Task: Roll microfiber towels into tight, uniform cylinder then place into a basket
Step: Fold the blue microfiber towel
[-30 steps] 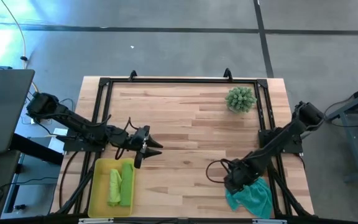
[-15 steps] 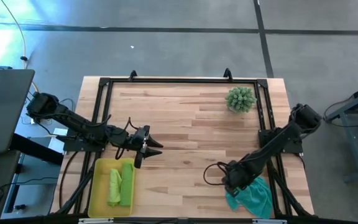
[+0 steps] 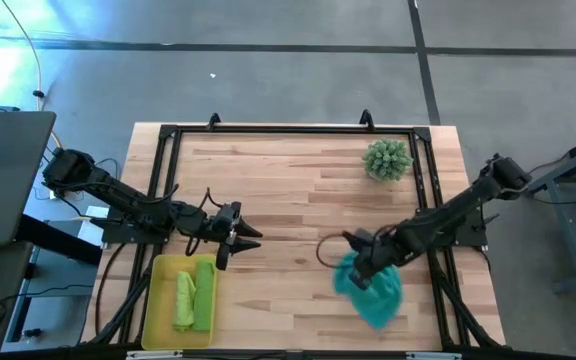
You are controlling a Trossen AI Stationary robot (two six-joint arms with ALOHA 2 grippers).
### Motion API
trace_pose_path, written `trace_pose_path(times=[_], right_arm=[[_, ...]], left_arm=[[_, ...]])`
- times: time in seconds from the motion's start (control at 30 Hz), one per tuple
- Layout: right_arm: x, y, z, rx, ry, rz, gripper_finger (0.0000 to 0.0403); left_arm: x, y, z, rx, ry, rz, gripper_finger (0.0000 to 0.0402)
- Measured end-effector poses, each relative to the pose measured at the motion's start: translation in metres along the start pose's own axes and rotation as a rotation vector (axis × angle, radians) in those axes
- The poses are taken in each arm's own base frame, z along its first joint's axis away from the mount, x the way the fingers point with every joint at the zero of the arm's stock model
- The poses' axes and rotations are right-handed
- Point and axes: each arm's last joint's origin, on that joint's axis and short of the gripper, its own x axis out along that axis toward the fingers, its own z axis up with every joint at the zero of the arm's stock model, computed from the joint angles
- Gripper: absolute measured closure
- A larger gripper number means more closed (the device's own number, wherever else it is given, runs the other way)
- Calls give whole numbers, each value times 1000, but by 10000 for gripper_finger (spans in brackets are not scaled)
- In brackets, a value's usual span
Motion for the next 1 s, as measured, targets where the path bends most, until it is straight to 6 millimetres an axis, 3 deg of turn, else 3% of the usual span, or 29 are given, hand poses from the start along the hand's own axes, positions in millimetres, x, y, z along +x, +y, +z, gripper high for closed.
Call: trace_pose_path(times=[0.27, 0.6, 0.8, 0.9, 1.0], right_arm=[[-7, -2, 54, -208, -278, 101, 402], [-19, -8, 109, -321, -431, 344, 402], [-42, -1, 139, -628, -713, 583, 403], [-60, 0, 153, -659, -884, 708, 403], [-68, -2, 158, -651, -888, 822, 403]], left_arm=[[0, -2, 4, 82, -41, -17, 271], [0, 0, 7, 171, -91, 62, 271], [-1, 1, 12, 262, -159, 155, 271], [-1, 2, 14, 281, -181, 191, 271], [-2, 2, 14, 283, -183, 199, 271]])
